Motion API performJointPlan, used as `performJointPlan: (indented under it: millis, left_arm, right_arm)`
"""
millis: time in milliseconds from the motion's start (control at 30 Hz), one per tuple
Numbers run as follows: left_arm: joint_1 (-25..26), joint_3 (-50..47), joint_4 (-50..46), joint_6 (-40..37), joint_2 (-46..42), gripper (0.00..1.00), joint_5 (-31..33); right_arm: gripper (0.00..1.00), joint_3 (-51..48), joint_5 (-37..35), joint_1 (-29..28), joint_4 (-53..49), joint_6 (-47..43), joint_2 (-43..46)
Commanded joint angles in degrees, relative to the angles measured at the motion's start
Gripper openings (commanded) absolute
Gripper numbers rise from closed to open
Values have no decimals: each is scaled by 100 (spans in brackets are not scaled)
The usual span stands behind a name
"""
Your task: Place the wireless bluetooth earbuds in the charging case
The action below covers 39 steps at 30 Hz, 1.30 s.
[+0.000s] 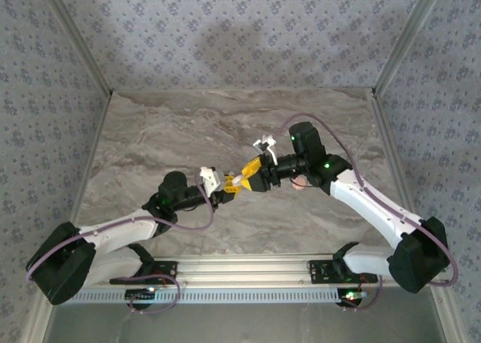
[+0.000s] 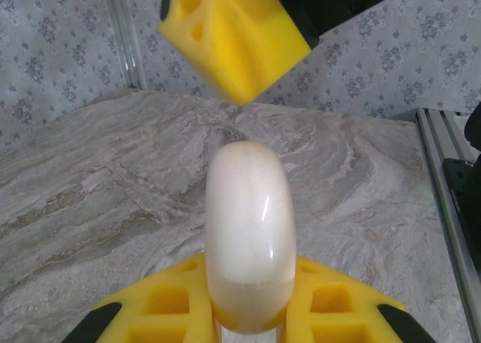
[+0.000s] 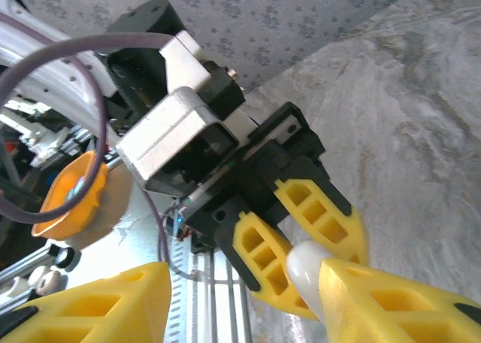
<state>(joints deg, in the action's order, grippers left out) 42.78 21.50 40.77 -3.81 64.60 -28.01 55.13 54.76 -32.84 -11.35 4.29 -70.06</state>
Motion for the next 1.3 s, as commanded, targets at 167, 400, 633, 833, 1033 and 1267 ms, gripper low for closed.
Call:
performJointPlan:
  millis: [167, 400, 633, 833, 1033, 1267]
  left_arm:
    - [22, 1433, -2056, 1058, 992, 10, 127]
    - [24, 2593, -2974, 2486, 2732, 8, -253]
    - [-15, 3642, -3980, 3009, 4012, 10, -477]
    - [-37, 3966, -4467, 2975, 4398, 16, -363]
    - [-135, 4009, -4798, 2922, 4405, 38, -48]
    - [-345, 3913, -5210, 2710, 3977, 52, 541]
  right_arm:
    - [58, -638, -2551, 791, 154, 1196, 610]
    - [58, -1109, -3434, 1195, -90, 1652, 1127]
    - [58, -1253, -3481, 1298, -291, 1671, 1298]
    - [57, -1286, -3409, 1320, -294, 1653, 1275]
    - [57, -1287, -3384, 1317, -319, 1605, 1231]
    - [60, -1224, -3531, 1354, -442, 1405, 1299]
